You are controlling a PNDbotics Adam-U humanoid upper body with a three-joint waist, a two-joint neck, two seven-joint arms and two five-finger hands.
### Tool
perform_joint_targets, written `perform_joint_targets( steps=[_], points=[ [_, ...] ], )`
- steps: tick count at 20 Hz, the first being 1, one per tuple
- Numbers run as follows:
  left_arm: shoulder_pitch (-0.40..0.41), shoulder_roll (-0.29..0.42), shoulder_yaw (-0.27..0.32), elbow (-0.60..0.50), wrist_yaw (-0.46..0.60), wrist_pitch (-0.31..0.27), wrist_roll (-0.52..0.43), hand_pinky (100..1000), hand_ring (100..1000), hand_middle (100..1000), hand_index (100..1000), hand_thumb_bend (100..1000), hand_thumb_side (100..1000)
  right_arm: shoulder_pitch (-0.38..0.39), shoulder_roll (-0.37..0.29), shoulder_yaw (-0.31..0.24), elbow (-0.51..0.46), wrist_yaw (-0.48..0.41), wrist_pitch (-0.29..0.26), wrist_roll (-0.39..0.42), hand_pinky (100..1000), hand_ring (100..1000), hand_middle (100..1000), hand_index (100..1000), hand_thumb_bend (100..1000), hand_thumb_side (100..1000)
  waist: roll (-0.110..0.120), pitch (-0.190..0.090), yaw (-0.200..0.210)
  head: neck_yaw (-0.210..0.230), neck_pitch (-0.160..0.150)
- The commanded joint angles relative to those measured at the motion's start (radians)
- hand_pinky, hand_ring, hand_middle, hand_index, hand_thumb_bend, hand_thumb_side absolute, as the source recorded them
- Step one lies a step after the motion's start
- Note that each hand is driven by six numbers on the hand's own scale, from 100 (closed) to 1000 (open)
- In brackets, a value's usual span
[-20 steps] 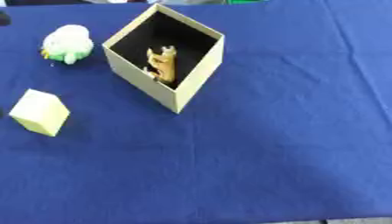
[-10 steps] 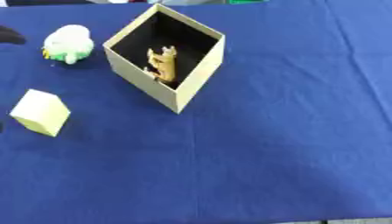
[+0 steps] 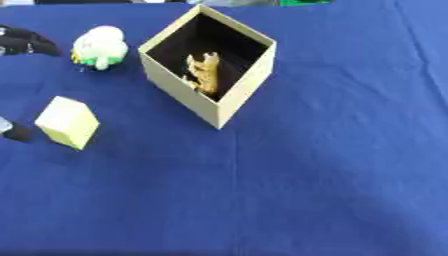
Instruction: Pick up objects on the table and place them in the box.
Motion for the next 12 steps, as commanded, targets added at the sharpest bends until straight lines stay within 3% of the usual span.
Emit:
perform_joint_targets(
  steps=[1, 12],
  points=[
    [-0.027, 0.016, -0.006, 0.012, -0.010, -0.017, -0.029, 875, 891, 867, 957, 832, 740, -0.017, -0.004, -0.006, -0.021, -0.005, 0.001, 0.001, 916, 969, 758, 921, 100, 680, 0.001, -0.017, -0.002, 0.008, -0.008],
    [-0.066, -0.026, -0.046, 0.096, -0.032, -0.044, -0.091, 870, 883, 857, 935, 797, 715, -0.019, 0.010, -0.009, -0.027, -0.005, 0.006, 0.001, 917, 971, 759, 922, 100, 688, 0.001, -0.010, -0.014, -0.013, -0.016]
  ],
)
